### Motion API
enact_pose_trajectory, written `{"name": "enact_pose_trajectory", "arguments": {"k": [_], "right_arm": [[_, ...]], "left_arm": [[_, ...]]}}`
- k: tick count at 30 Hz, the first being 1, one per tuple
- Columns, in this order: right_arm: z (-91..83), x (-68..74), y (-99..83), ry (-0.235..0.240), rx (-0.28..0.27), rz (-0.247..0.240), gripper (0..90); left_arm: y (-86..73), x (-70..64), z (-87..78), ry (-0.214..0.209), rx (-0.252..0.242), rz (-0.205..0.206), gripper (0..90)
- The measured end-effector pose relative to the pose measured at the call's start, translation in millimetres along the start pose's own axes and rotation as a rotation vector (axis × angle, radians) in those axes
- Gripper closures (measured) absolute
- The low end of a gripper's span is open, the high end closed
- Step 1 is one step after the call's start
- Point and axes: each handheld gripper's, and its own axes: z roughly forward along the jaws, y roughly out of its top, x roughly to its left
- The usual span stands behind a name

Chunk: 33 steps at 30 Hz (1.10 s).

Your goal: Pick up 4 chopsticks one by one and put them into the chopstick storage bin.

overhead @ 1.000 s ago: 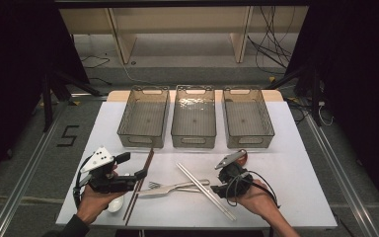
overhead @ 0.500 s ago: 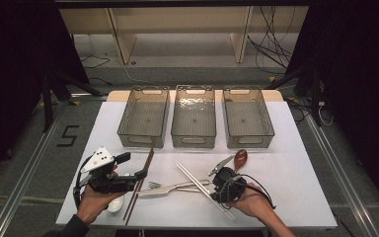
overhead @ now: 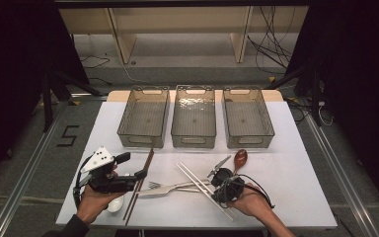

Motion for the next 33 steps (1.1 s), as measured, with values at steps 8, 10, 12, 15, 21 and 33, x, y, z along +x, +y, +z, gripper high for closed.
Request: {"name": "enact_pose_trajectory", "arguments": {"k": [8, 10, 12, 15, 21, 33], "right_arm": [[0.7, 0.1, 1.0, -0.016, 0.003, 0.019, 84.3], [0.6, 0.4, 1.0, -0.018, 0.003, 0.034, 84.7], [0.7, 0.6, 0.4, -0.02, -0.003, 0.043, 85.0], [0.3, -0.5, 0.0, -0.016, -0.014, 0.049, 85.2], [-8.6, -3.0, 0.8, -0.021, -0.067, 0.05, 85.4], [-38.8, 3.2, 7.4, -0.031, -0.288, 0.03, 85.4]], "left_arm": [[-0.4, 0.1, 0.6, -0.001, 0.001, -0.001, 14.6], [-0.4, 0.2, 0.9, 0.0, 0.0, -0.004, 14.6], [-0.4, 0.4, 0.9, 0.0, 0.0, -0.004, 14.6], [-0.3, 0.5, 1.2, 0.001, -0.003, -0.009, 14.6], [-0.7, 1.6, 1.5, -0.005, 0.003, -0.022, 14.6], [3.9, -4.9, 18.8, -0.007, 0.042, -0.065, 15.1]]}}
